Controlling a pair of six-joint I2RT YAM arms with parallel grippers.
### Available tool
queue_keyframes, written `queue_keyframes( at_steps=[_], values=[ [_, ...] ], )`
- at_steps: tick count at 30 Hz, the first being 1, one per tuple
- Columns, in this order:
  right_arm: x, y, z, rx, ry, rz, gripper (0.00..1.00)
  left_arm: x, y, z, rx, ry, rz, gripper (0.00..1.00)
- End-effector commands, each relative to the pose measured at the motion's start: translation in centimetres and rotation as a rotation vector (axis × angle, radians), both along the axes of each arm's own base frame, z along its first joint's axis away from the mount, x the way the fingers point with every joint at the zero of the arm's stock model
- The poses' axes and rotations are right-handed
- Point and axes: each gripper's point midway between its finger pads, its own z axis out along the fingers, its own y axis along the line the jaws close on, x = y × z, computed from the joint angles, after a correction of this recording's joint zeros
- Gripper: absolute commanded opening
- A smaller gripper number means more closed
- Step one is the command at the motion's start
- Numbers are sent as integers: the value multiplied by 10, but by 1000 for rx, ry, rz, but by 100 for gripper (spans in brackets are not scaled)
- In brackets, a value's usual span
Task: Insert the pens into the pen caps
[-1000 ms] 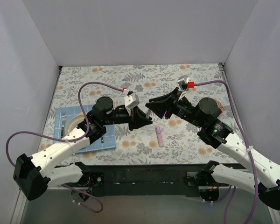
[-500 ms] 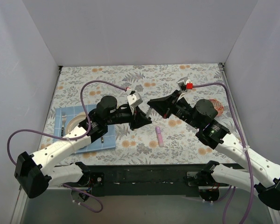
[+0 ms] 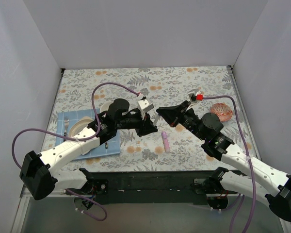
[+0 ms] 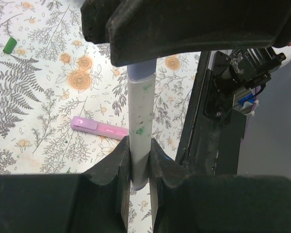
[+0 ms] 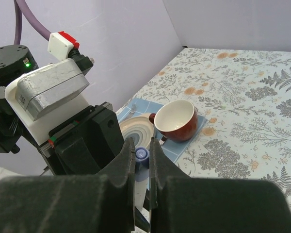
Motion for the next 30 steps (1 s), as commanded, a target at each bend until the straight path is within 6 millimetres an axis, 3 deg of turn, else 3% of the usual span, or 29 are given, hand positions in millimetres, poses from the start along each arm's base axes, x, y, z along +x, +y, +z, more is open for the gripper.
queue_keyframes(
  at_steps=[1,12,20,27,30],
  values=[
    [-47,25,-62,-86,200,253,1,42,-6,99,-234,-250,117,0],
    [-61,32,-97,-110,378,315,1,51,-6,90,-207,-266,128,0],
    [-71,30,-132,-247,442,266,1,59,0,93,-198,-264,153,0],
    [-85,41,-143,-226,443,311,1,61,-2,95,-230,-251,130,0],
    [-93,40,-162,-246,525,309,1,64,6,101,-247,-261,148,0]
  ],
)
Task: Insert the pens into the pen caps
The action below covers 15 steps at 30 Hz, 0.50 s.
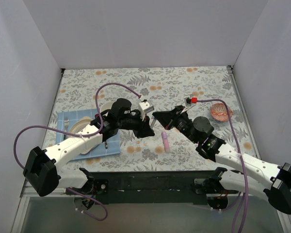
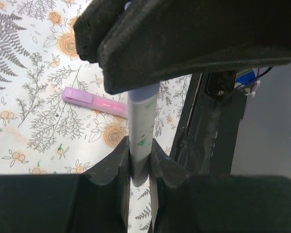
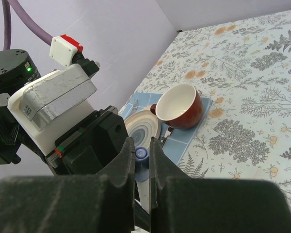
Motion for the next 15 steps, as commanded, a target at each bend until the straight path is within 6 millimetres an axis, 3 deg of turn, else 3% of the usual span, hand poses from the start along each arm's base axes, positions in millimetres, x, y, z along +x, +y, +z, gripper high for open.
queue_keyframes(
  at_steps=[1,4,8,15],
  values=[
    [-106,26,-123,-271,356,392,1,63,-2,136,-330,-374,158,0],
    [-111,22,-140,-337,390,357,1,70,-1,130,-319,-361,156,0],
    [-118,30,-140,-336,388,376,1,76,-6,130,-334,-336,155,0],
    [-122,20,-153,-451,414,347,1,87,3,130,-304,-356,190,0]
  ],
)
